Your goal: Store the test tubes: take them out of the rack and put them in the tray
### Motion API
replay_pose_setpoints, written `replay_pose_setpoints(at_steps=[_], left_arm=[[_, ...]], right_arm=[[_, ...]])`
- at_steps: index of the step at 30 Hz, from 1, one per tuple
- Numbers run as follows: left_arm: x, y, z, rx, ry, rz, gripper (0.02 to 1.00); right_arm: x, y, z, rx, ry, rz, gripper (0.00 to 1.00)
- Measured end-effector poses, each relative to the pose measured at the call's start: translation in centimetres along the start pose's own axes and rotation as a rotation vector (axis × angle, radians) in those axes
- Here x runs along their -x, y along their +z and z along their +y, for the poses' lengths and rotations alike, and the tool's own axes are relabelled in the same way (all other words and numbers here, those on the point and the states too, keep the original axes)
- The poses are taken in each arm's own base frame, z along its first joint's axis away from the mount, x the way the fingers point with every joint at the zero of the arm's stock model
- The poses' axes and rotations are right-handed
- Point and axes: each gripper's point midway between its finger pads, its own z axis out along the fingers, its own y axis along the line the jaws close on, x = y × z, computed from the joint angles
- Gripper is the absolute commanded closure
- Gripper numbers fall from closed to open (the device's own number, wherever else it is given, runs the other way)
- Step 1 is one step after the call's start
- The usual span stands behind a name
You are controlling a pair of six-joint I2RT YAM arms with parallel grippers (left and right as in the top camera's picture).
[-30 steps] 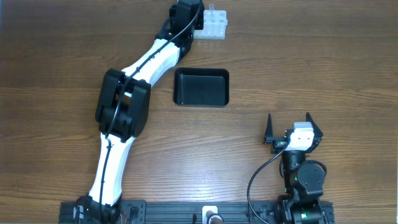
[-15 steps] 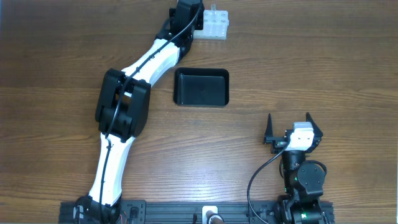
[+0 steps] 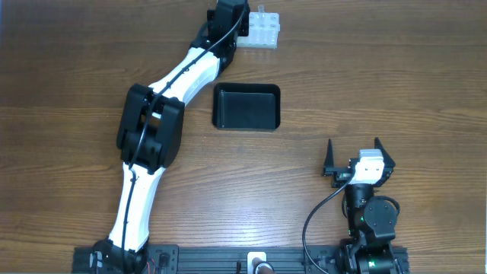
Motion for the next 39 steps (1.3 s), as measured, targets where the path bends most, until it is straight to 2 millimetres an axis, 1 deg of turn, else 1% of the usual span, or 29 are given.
replay_pose_setpoints(at_steps=[12,14,16,17,19,22,25,27,28,30,31,33,37,39], left_arm=[[0.6,-0.1,-0.1,-0.003,-0.007,-0.019,0.98],[0.9,-0.4,0.0,-0.002,-0.005,-0.014,0.98],[1.9,-1.2,0.0,-0.002,-0.005,-0.015,0.98],[2.6,-1.7,0.1,-0.002,-0.007,-0.02,0.978],[4.7,-3.2,0.2,-0.003,-0.013,-0.042,0.978],[8.5,-5.9,0.5,-0.006,-0.03,-0.092,0.978],[12.1,-9.3,0.6,-0.014,-0.043,-0.136,0.98],[13.9,-11.6,0.6,-0.02,-0.052,-0.142,0.98],[14.2,-12.5,0.5,-0.021,-0.053,-0.129,0.978],[13.7,-13.8,0.4,-0.02,-0.058,-0.078,0.978],[13.0,-14.5,0.2,-0.019,-0.061,-0.04,0.978],[11.0,-15.3,-0.2,-0.014,-0.062,0.049,0.978],[5.3,-16.6,-0.8,0.021,-0.064,0.258,0.98],[3.3,-17.3,-0.8,0.044,-0.081,0.329,0.976]], right_arm=[[0.0,0.0,0.0,0.0,0.0,0.0,0.009],[0.0,0.0,0.0,0.0,0.0,0.0,0.007],[0.0,0.0,0.0,0.0,0.0,0.0,0.007],[0.0,0.0,0.0,0.0,0.0,0.0,0.009],[0.0,0.0,0.0,0.0,0.0,0.0,0.009],[0.0,0.0,0.0,0.0,0.0,0.0,0.009],[0.0,0.0,0.0,0.0,0.0,0.0,0.007],[0.0,0.0,0.0,0.0,0.001,0.0,0.009],[0.0,0.0,0.0,0.0,0.0,0.0,0.009],[0.0,0.0,0.0,-0.001,0.0,0.0,0.009],[0.0,0.0,0.0,0.0,0.0,0.0,0.009],[0.0,0.0,0.0,0.0,0.0,0.0,0.007],[0.0,0.0,0.0,0.0,0.0,0.0,0.009],[0.0,0.0,0.0,0.0,0.0,0.0,0.009]])
